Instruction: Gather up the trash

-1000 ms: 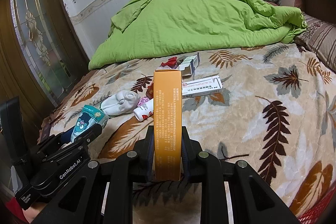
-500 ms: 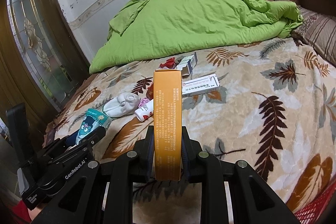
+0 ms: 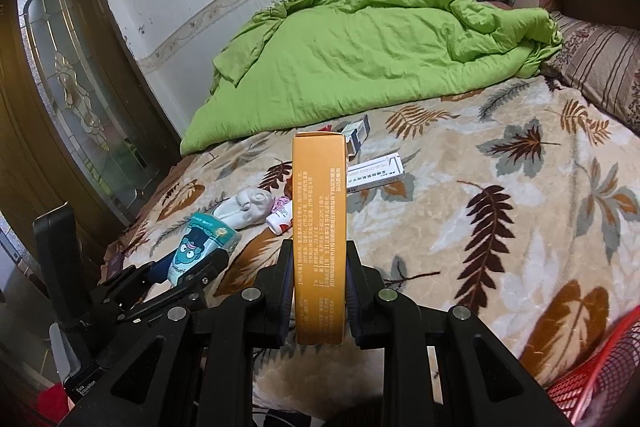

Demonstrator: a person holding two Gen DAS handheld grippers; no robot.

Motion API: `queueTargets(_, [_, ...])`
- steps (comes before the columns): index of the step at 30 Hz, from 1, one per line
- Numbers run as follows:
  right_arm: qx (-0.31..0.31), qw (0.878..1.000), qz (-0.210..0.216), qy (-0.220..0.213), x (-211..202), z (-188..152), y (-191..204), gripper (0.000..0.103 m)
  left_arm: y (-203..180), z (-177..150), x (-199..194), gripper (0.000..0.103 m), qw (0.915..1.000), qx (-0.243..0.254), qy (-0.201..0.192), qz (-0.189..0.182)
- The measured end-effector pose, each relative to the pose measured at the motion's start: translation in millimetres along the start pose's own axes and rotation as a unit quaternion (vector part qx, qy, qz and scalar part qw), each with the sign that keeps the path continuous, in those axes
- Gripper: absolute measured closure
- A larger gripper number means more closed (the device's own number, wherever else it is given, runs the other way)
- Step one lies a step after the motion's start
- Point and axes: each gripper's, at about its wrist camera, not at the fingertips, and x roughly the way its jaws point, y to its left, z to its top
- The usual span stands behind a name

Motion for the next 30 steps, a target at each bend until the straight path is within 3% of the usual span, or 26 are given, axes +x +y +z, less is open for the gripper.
queueTargets(12, [0.024,1.000,-0.013,-0.002,-30.7,-7.8,-23.1,0.079,-34.1,6.6,-15.1,0.060,0.9991,0.032,-0.008,-0.026])
queueTargets(20, [0.054,0.998,-0.037,-0.008,-59.0,-14.5,-53.1,0.079,-57.8,10.4,-25.3,0.060,0.9969,0.048,-0.010,-0.062])
queueTargets(26, [0.087,0.993,-0.071,-0.019,-93.3,-23.7,-87.8,0.079,-84.8,15.4,-35.5,0.060,0.9905,0.057,-0.006,-0.125])
queueTargets(30, [0.124,0.986,-0.110,-0.026,-129.1,-36.6,-123.5,0.079,-109.9,20.8,-43.1,0.060,0.9775,0.065,0.007,-0.201])
